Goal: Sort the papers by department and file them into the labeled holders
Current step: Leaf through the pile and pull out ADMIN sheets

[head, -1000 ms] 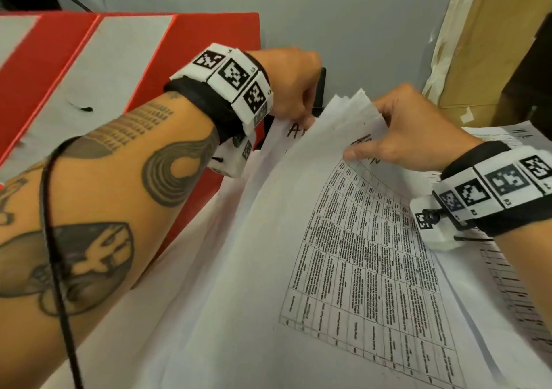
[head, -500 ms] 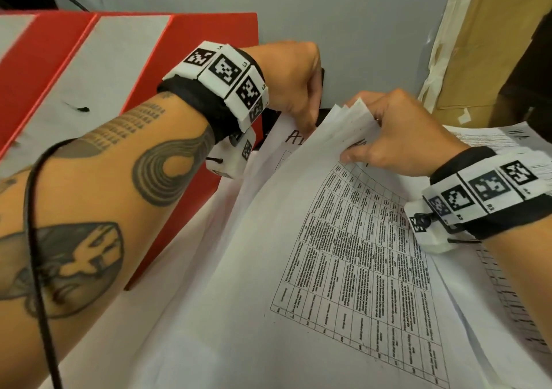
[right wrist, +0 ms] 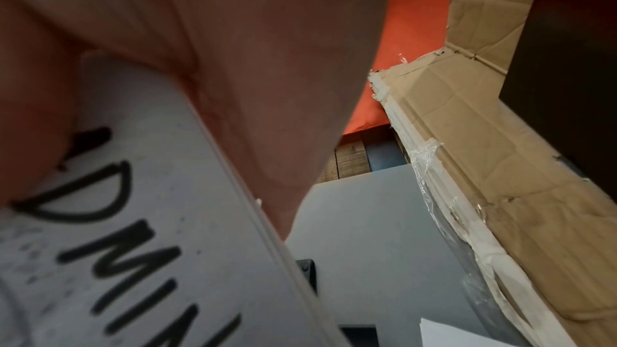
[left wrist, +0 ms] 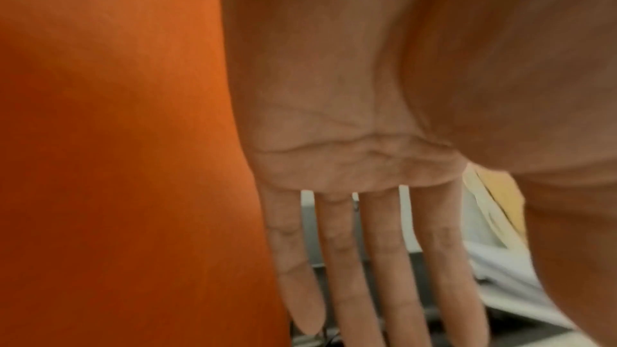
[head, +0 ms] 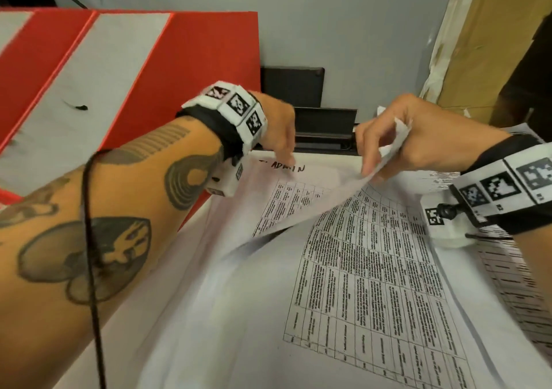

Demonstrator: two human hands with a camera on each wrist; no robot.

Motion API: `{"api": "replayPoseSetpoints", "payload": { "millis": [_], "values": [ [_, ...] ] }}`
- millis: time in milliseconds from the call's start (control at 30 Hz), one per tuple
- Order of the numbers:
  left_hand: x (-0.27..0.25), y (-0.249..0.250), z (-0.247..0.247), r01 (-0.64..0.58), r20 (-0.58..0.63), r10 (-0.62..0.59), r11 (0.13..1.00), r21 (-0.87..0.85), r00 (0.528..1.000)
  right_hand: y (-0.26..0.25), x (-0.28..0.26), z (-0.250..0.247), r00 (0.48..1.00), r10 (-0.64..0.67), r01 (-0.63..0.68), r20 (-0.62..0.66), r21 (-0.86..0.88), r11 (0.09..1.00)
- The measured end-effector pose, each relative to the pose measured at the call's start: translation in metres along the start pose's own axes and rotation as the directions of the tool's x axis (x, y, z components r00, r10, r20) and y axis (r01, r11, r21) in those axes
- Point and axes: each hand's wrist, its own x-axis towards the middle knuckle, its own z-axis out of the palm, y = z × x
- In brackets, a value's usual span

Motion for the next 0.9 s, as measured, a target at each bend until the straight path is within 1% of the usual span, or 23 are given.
{"api": "replayPoseSetpoints", "payload": {
  "millis": [33,67,100,167,233,300,367,433,500,567,633,667,700,733,767,800,833,867,900],
  "values": [
    [0.008,-0.002,0.008,0.015,0.057,-0.021,0.996,0.092,0.998,0.001,0.0,-0.001,1.0,-0.01,0.01,-0.009,0.027,1.0],
    [0.017,-0.006,0.014,0.019,0.081,-0.031,0.989,0.149,0.996,0.002,0.0,-0.001,1.0,-0.016,0.017,-0.02,0.047,0.999],
    [0.025,-0.009,0.021,0.016,0.098,-0.032,0.988,0.156,0.995,0.002,0.001,-0.001,0.999,-0.021,0.022,-0.025,0.062,0.998],
    [0.028,-0.01,0.026,0.021,0.11,-0.033,0.993,0.113,0.993,0.002,0.001,0.001,0.999,-0.031,0.032,-0.011,0.066,0.997],
    [0.028,-0.012,0.026,0.012,0.057,-0.017,0.996,0.087,0.998,-0.001,0.002,0.002,0.999,-0.039,0.039,0.0,0.055,0.998],
    [0.027,-0.012,0.023,-0.008,-0.046,0.012,0.996,0.087,0.999,-0.001,0.003,0.002,0.999,-0.037,0.037,-0.007,0.044,0.998],
    [0.025,-0.011,0.019,-0.005,-0.139,0.013,0.998,0.059,0.99,-0.001,0.003,0.004,0.999,-0.018,0.02,-0.038,0.036,0.999],
    [0.02,-0.01,0.012,-0.001,-0.191,0.007,1.0,0.027,0.981,-0.002,0.004,0.005,0.999,-0.005,0.006,-0.05,0.022,1.0],
    [0.015,-0.008,0.005,-0.017,-0.197,0.019,1.0,0.007,0.98,-0.004,0.004,0.007,0.999,0.001,0.0,-0.042,0.023,1.0],
    [0.005,-0.003,-0.002,-0.029,-0.162,0.032,0.999,0.019,0.986,-0.006,0.004,0.01,0.998,0.009,-0.008,-0.058,0.009,1.0],
    [-0.006,0.004,-0.013,-0.079,-0.138,0.083,0.996,0.037,0.987,-0.004,0.007,0.013,0.996,0.011,-0.013,-0.091,-0.017,1.0],
    [-0.012,0.007,-0.019,-0.119,-0.118,0.12,0.993,0.014,0.986,-0.003,0.008,0.014,0.996,0.006,-0.009,-0.093,-0.026,1.0],
    [-0.016,0.01,-0.025,-0.175,-0.094,0.168,0.982,-0.065,0.981,-0.004,0.008,0.015,0.996,0.003,-0.005,-0.087,-0.025,1.0],
    [-0.021,0.012,-0.03,-0.235,-0.069,0.226,0.953,-0.192,0.972,-0.005,0.008,0.016,0.997,0.001,-0.003,-0.081,-0.017,1.0],
    [-0.027,0.015,-0.033,-0.285,-0.052,0.286,0.894,-0.346,0.957,-0.004,0.008,0.016,0.996,0.004,-0.005,-0.087,-0.01,1.0],
    [-0.031,0.017,-0.035,-0.307,-0.049,0.329,0.804,-0.509,0.943,-0.003,0.007,0.015,0.995,0.006,-0.006,-0.104,-0.005,1.0],
    [-0.032,0.017,-0.035,-0.286,-0.054,0.333,0.703,-0.652,0.941,-0.001,0.006,0.014,0.992,0.01,-0.011,-0.122,-0.002,1.0],
    [-0.03,0.015,-0.033,-0.236,-0.051,0.296,0.633,-0.737,0.954,0.0,0.006,0.013,0.991,0.01,-0.011,-0.13,-0.002,1.0],
    [-0.025,0.011,-0.028,-0.183,-0.036,0.242,0.618,-0.765,0.97,0.001,0.005,0.013,0.991,0.014,-0.014,-0.13,-0.002,1.0]
  ]
}}
